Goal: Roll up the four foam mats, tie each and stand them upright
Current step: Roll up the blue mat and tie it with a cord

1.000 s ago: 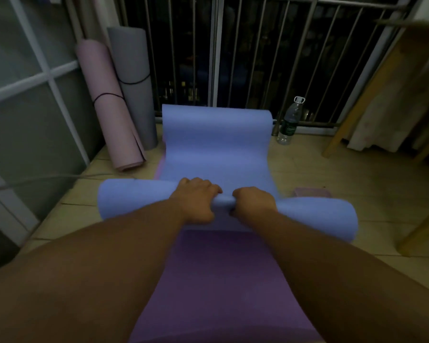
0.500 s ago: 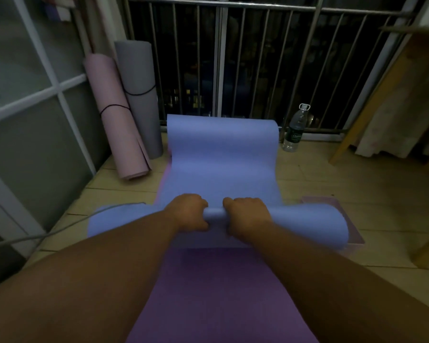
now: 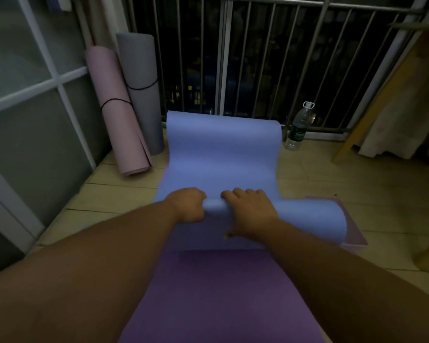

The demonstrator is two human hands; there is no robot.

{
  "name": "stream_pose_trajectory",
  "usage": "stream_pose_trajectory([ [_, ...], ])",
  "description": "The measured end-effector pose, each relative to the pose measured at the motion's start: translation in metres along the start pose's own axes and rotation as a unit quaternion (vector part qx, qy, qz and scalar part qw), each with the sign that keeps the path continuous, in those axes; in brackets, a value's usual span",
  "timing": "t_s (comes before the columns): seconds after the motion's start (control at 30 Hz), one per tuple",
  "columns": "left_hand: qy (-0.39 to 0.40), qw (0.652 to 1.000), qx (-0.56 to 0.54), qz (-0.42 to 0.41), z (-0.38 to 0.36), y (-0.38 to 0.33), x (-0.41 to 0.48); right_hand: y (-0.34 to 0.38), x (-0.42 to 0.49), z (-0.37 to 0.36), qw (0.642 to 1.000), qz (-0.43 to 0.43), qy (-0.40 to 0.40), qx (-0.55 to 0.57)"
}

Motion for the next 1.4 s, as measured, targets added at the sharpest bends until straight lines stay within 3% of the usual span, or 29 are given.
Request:
stream_pose_trajectory([
  [0.17, 0.074, 0.996, -0.036, -0.026, -0.016, -0.007, -0.007, 0.006, -0.007, -0.007, 0.999, -0.033, 0.020, 0.012],
  [0.23, 0.045, 0.998, 0.007, -0.048, -0.016, -0.013, -0.009, 0.003, -0.005, -0.009, 0.997, -0.052, 0.045, 0.025],
  [0.33, -0.065, 0.990, 0.091, -0.082, -0.002, -0.017, -0.012, -0.015, -0.003, -0.011, 0.986, -0.115, 0.087, 0.083],
  [0.47, -0.033, 0.988, 0.130, -0.077, -0.011, -0.024, -0.010, -0.022, -0.002, -0.027, 0.973, -0.101, 0.166, 0.124],
  [0.63, -0.003, 1.000, 0.006, -0.018, -0.011, -0.014, -0.004, -0.017, 0.001, -0.003, 0.996, -0.028, 0.060, 0.066],
  [0.77, 0.043, 0.994, -0.097, -0.018, -0.016, -0.010, -0.001, -0.004, -0.001, -0.003, 0.998, -0.010, 0.058, 0.018],
  [0.87, 0.075, 0.994, -0.069, -0.046, -0.026, -0.017, -0.005, -0.008, -0.001, -0.014, 0.993, -0.044, 0.097, 0.047],
  [1.07, 0.022, 0.992, 0.093, -0.081, -0.020, -0.022, -0.009, -0.012, -0.001, -0.030, 0.979, -0.073, 0.155, 0.110],
  [1.17, 0.025, 0.995, 0.082, -0.053, -0.019, -0.019, -0.008, -0.010, -0.002, -0.025, 0.984, -0.050, 0.133, 0.110],
  [1.27, 0.051, 0.998, 0.027, -0.030, -0.023, -0.011, -0.006, -0.002, -0.003, -0.020, 0.996, -0.009, 0.081, 0.022],
  [1.4, 0.114, 0.992, -0.013, -0.060, -0.037, -0.015, -0.014, 0.005, -0.013, -0.029, 0.993, -0.023, 0.105, 0.040],
])
Point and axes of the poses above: each hand's wrist, its own x-axis towards the middle knuckle, its own z-axis out of the back of the hand, y = z × x, the point moved 10 cm from there along x, towards the middle knuckle, and after that the axes turned 8 degrees about x, right-handed, at the moved point
